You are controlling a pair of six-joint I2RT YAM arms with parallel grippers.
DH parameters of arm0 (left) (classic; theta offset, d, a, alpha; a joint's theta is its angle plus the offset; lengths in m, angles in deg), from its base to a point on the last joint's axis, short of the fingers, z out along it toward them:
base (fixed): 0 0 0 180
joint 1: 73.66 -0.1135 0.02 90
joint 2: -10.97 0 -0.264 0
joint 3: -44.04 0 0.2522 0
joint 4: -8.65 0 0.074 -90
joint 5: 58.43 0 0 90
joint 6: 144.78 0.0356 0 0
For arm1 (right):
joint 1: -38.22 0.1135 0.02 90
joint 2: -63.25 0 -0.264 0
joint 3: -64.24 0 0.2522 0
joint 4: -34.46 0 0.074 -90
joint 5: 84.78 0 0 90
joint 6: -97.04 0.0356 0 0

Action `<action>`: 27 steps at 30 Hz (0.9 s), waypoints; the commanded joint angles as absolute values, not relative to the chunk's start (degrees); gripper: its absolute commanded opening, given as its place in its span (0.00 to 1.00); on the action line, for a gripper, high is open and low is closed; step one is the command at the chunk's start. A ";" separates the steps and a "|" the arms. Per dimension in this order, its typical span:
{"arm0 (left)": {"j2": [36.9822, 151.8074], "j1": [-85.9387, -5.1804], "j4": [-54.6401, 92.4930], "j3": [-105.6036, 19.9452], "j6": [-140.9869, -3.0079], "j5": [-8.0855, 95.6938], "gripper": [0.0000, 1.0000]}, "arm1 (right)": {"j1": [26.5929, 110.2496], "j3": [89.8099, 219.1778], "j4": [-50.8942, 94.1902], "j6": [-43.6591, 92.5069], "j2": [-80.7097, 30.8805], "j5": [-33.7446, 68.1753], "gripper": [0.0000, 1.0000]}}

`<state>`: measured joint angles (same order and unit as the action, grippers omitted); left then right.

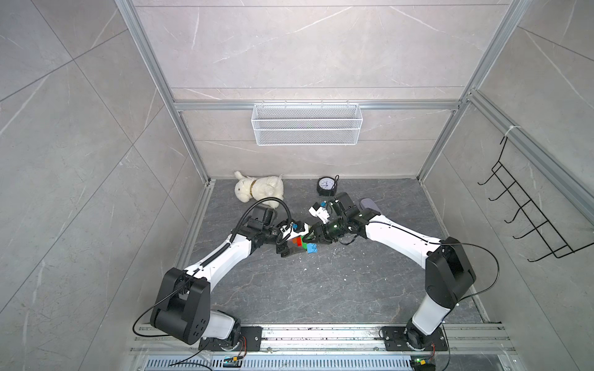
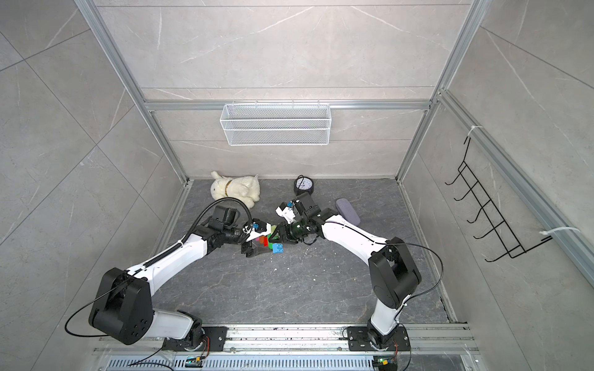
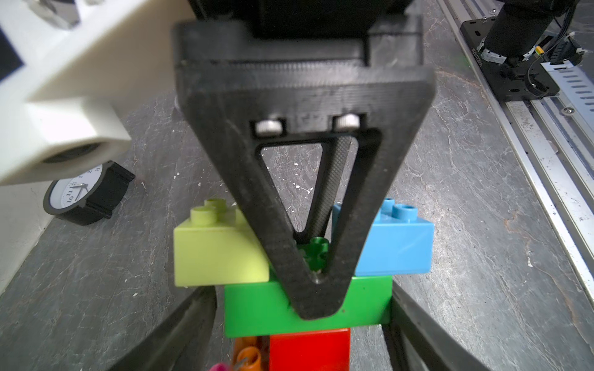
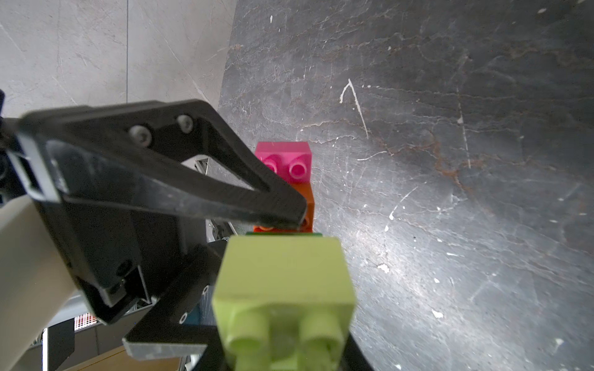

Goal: Assemble the letter y with lego
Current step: Pick up the lego brick from the center of the board.

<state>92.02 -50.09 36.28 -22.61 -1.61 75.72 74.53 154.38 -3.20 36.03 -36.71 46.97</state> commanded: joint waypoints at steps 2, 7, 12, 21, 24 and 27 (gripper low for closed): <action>92.68 -49.45 35.45 -23.99 -0.94 77.74 0.79 | 74.51 154.29 -2.58 36.57 -36.10 49.24 0.30; 92.79 -49.03 36.29 -24.25 0.27 77.68 0.71 | 74.47 154.30 -3.32 36.19 -36.23 49.58 0.30; 92.79 -48.87 36.91 -24.57 0.31 78.05 0.59 | 74.46 153.94 -3.56 35.83 -35.98 49.35 0.30; 92.79 -48.88 37.90 -24.66 -2.75 77.10 0.48 | 73.97 152.50 -3.65 36.24 -34.02 45.85 0.61; 92.73 -48.83 38.82 -24.59 -5.06 76.07 0.48 | 73.44 152.12 -4.63 36.38 -32.33 43.87 0.64; 92.69 -48.71 39.50 -24.40 -8.10 74.82 0.47 | 72.66 151.98 -6.00 35.96 -29.92 42.26 0.66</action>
<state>92.81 -49.12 37.98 -22.80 -4.39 74.95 73.51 152.35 -4.34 36.45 -33.87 44.83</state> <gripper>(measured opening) 0.670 0.653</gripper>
